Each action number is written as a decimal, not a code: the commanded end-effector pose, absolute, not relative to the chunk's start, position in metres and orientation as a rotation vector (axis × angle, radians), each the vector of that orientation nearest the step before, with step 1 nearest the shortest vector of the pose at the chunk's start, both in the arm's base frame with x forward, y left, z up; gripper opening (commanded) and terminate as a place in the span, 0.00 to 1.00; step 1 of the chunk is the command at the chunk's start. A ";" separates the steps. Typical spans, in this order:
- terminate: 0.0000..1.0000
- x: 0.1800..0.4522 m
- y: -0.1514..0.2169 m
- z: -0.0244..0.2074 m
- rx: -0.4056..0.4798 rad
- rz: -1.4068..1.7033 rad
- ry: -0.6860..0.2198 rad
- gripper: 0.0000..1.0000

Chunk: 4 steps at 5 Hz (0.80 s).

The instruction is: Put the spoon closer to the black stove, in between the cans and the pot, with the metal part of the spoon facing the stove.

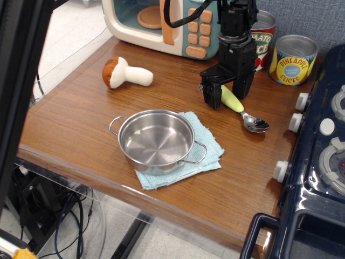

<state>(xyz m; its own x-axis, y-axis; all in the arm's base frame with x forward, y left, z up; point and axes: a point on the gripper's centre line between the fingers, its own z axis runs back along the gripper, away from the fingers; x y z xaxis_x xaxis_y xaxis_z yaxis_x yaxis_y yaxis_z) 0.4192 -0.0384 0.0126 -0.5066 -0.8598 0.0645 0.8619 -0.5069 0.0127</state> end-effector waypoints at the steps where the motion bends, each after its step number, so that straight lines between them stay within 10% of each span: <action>1: 0.00 0.399 -0.011 0.087 -0.069 -1.998 -0.309 1.00; 4: 0.00 0.358 0.020 0.135 0.013 -1.989 -0.330 1.00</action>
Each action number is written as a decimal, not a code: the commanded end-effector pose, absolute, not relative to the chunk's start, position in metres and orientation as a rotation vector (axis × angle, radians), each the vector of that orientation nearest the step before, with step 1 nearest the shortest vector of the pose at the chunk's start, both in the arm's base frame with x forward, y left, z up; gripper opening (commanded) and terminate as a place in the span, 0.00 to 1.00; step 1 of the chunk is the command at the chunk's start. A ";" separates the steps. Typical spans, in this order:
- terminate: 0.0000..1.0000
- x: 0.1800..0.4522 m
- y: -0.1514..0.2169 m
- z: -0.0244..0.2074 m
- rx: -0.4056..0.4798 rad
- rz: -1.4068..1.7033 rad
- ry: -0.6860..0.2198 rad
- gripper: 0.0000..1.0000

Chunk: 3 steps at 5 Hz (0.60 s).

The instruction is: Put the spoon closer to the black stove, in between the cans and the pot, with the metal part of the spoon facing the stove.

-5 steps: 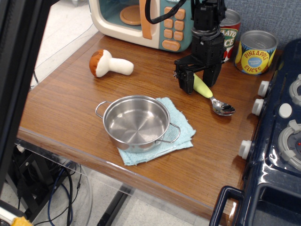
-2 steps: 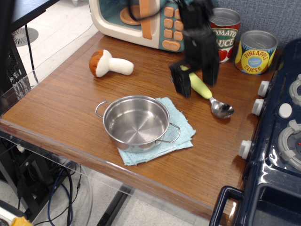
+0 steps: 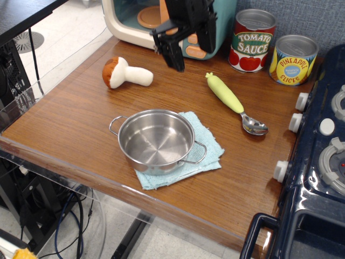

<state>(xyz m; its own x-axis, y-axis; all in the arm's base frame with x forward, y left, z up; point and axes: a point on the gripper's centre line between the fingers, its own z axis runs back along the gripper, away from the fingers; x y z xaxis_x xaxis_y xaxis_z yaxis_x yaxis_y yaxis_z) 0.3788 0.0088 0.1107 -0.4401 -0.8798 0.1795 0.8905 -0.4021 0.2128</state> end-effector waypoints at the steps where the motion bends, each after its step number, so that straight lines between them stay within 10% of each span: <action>1: 0.00 0.358 0.020 0.135 0.013 -1.989 -0.330 1.00; 2: 0.00 0.358 0.020 0.135 0.013 -1.989 -0.330 1.00; 3: 1.00 0.358 0.020 0.135 0.013 -1.989 -0.330 1.00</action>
